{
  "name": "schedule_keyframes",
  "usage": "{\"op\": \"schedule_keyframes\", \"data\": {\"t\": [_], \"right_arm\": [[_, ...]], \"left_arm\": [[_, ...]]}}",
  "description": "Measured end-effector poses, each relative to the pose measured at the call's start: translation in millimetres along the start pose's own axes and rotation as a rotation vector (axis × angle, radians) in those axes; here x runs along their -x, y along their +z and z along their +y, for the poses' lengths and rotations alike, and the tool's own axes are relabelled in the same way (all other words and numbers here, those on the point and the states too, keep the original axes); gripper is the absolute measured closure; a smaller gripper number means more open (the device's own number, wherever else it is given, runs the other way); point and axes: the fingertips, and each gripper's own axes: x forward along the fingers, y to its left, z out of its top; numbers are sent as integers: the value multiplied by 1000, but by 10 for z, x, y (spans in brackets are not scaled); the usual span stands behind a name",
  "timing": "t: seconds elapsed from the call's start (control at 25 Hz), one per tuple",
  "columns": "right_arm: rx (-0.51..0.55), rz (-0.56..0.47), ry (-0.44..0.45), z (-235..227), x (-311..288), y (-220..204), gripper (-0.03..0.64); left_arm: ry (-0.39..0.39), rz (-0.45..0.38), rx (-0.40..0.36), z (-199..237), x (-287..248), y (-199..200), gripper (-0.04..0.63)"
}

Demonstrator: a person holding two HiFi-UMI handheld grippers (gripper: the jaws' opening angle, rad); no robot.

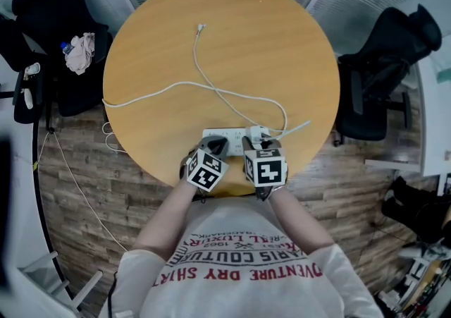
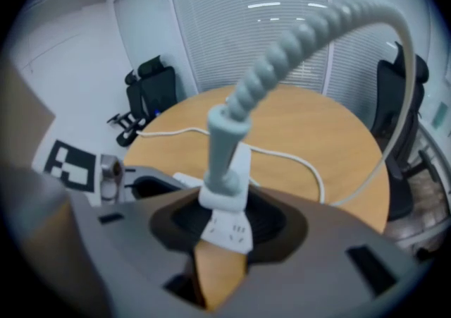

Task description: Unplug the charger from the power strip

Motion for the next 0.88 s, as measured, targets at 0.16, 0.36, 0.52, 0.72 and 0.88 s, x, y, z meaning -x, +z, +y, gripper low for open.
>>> {"op": "schedule_keyframes", "data": {"t": [0.16,0.36,0.52,0.72,0.88], "right_arm": [[53,-79,23,26,242,107,456],[109,-182,93,74,515,307,457],[119,-257,126,90,698,491,460],[129,-368,141,115,949,768,462],[160,-472,141,121,1159,1038,462]], "left_arm": [[-7,16,34,12,17,-14,563],[15,-24,66,61,167,103,563],[40,-114,47,108,428,437,563],[137,-244,63,250,892,981,563],[174,-405,56,342,1325,1454,563]]}}
